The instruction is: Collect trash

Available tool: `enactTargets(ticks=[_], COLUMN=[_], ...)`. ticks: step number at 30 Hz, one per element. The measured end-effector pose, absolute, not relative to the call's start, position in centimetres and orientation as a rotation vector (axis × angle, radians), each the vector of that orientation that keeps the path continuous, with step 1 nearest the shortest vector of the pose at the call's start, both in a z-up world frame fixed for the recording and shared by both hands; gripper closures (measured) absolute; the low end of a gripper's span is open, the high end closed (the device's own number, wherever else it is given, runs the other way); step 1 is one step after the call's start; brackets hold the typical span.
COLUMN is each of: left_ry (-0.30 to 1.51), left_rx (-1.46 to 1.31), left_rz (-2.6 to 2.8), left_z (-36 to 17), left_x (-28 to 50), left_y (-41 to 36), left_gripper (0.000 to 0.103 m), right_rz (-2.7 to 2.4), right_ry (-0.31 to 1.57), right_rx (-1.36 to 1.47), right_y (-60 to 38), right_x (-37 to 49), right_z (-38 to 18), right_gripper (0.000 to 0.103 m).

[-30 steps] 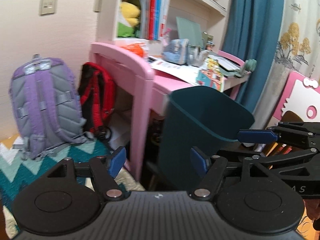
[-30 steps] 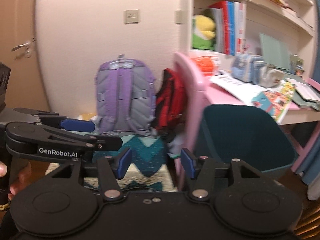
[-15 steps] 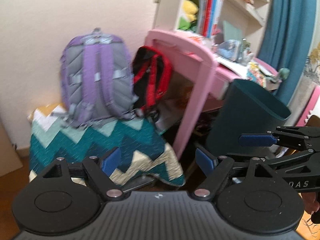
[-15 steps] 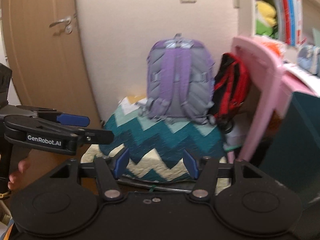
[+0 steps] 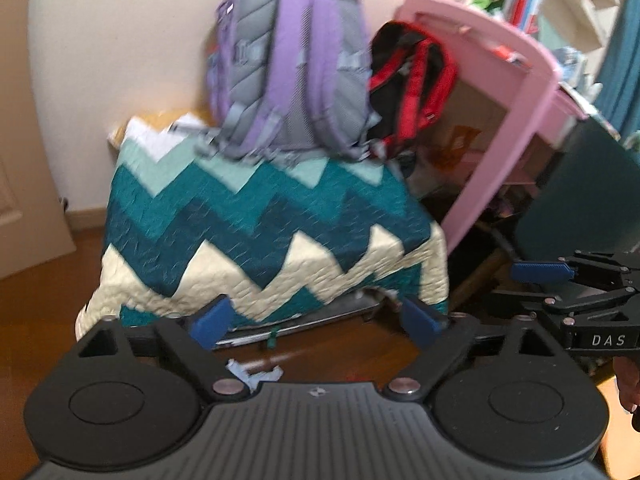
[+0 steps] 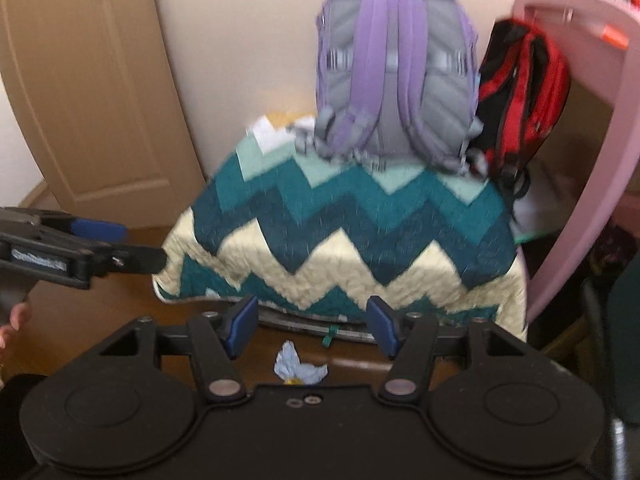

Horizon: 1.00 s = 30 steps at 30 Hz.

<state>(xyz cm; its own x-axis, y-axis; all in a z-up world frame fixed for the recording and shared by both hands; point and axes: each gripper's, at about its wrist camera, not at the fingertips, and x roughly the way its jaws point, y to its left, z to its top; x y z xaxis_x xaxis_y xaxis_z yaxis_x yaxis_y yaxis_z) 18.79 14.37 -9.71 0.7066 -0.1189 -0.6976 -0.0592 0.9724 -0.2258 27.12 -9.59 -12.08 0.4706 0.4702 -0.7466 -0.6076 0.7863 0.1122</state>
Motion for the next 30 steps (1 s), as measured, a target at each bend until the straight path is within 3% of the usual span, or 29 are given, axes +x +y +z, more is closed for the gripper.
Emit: enactTargets(ticks=[1, 12, 30], left_ry=[0.797, 0.957, 1.241], left_rx=[-0.245, -0.250, -0.187], left_rz=[-0.025, -0.004, 0.068], left_z=[-10.9, -23.6, -44.5], left_x=[19.1, 23.9, 32.4], left_y=[15.1, 19.5, 18.1], left_gripper=[0.000, 0.000, 0.000], right_rz=[0.658, 0.475, -0.049], right_ry=[0.878, 1.073, 1.513], right_rx=[-0.180, -0.164, -0.014], right_y=[-9.2, -8.2, -14.6], right_x=[27.6, 33.7, 41.1], right_z=[-13.4, -27.6, -50.5], right_gripper=[0.044, 0.043, 0.044])
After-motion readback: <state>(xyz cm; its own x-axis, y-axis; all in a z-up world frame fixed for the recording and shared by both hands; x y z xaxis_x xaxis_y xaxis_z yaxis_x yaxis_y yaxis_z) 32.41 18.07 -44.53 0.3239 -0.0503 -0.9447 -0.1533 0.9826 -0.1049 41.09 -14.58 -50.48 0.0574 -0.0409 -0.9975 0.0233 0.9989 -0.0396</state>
